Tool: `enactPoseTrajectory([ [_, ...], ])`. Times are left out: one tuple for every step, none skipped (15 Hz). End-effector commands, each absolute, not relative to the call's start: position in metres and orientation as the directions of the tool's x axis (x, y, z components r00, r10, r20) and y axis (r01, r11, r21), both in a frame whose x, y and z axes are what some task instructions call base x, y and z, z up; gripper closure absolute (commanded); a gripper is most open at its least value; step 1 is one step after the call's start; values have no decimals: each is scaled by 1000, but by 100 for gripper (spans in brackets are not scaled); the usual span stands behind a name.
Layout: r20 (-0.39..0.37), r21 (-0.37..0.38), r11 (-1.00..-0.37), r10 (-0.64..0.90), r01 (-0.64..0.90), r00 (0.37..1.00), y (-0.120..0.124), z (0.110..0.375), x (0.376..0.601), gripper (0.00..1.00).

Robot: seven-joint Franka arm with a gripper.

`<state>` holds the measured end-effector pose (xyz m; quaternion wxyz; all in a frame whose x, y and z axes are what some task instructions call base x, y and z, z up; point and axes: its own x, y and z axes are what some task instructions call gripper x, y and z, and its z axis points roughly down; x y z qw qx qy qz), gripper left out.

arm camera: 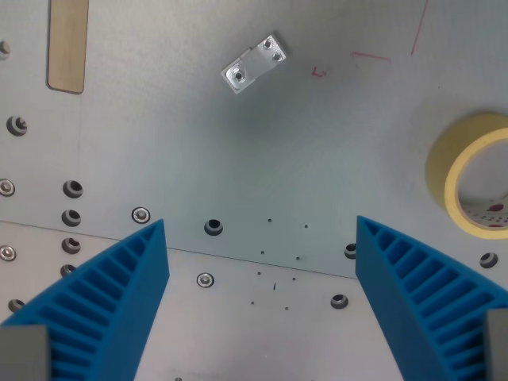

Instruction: Move in gripper positive x

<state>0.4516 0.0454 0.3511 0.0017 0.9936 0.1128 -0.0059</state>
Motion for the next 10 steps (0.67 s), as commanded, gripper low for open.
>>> enactPoseTrajectory([
  [-5,3,-975,224,224,975,47,354,456,0],
  [-5,3,-975,224,224,975,48,354,461,0],
  [-5,3,-975,224,224,975,49,354,466,0],
  [-5,3,-975,224,224,975,50,354,471,0],
  [-5,3,-975,224,224,975,51,354,476,0],
  [-5,3,-975,224,224,975,52,354,481,0],
  [-5,3,-975,224,224,975,53,354,485,0],
  [-5,3,-975,224,224,975,54,354,490,0],
  [-5,3,-975,224,224,975,56,354,495,0],
  [-5,3,-975,224,224,975,57,354,500,0],
])
